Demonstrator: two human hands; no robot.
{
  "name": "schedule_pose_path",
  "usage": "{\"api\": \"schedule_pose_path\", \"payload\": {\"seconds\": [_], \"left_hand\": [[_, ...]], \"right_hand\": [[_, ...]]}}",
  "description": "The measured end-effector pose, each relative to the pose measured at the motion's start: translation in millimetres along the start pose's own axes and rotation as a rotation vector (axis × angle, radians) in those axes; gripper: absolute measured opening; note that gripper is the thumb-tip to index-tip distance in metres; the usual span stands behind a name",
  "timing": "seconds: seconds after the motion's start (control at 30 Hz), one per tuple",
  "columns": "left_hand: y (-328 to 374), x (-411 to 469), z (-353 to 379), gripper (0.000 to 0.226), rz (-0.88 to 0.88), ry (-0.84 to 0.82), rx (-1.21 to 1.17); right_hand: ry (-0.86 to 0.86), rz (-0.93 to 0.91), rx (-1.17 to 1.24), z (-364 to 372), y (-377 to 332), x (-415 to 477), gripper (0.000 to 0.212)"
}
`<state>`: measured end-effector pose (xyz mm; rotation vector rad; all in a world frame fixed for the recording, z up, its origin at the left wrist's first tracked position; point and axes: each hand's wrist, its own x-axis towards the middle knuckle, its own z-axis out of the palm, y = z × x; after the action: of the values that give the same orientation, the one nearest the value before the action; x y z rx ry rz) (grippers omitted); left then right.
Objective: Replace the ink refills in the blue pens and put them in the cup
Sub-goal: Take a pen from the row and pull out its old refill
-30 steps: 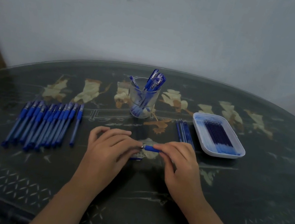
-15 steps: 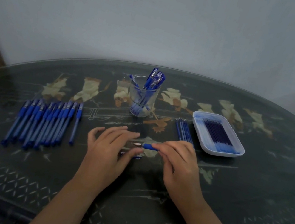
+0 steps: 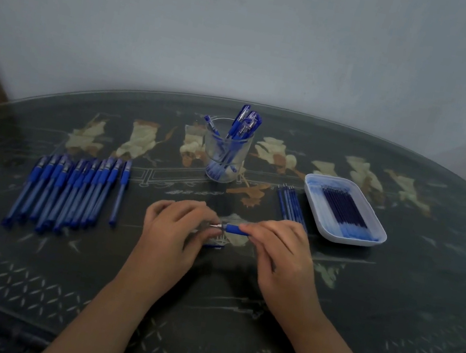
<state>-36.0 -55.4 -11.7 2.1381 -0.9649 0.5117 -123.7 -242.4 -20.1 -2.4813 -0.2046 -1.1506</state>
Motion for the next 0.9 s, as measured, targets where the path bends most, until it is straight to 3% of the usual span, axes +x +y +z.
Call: {"api": "schedule_pose_path", "payload": {"seconds": [0.17,0.3,0.47,0.6,0.9], "left_hand": [[0.0,-1.0,0.2,0.042,-0.025,-0.004,-0.007],[-1.3,0.0,1.6,0.028,0.053,0.066,-0.026],[0.4,0.0,0.4,0.042,0.023,0.064,-0.041],[-0.3,1.4,1.1,0.023,0.028,0.071,-0.117],[-7.0,1.6,5.0,0.024,0.037,0.046,-0.13]], "right_hand": [[0.005,0.003,-0.009,-0.2,0.1,0.1,0.028],[0.006,0.003,-0.021,-0.6,-0.2,0.1,0.027],[-0.001,0.005,-0.021,0.8,2.0,-1.0,0.028],[-0.009,0.002,-0.023,1.2,2.1,-1.1,0.027],[-0.029,-0.001,-0.018,-0.3,0.7,0.0,0.029]]}}
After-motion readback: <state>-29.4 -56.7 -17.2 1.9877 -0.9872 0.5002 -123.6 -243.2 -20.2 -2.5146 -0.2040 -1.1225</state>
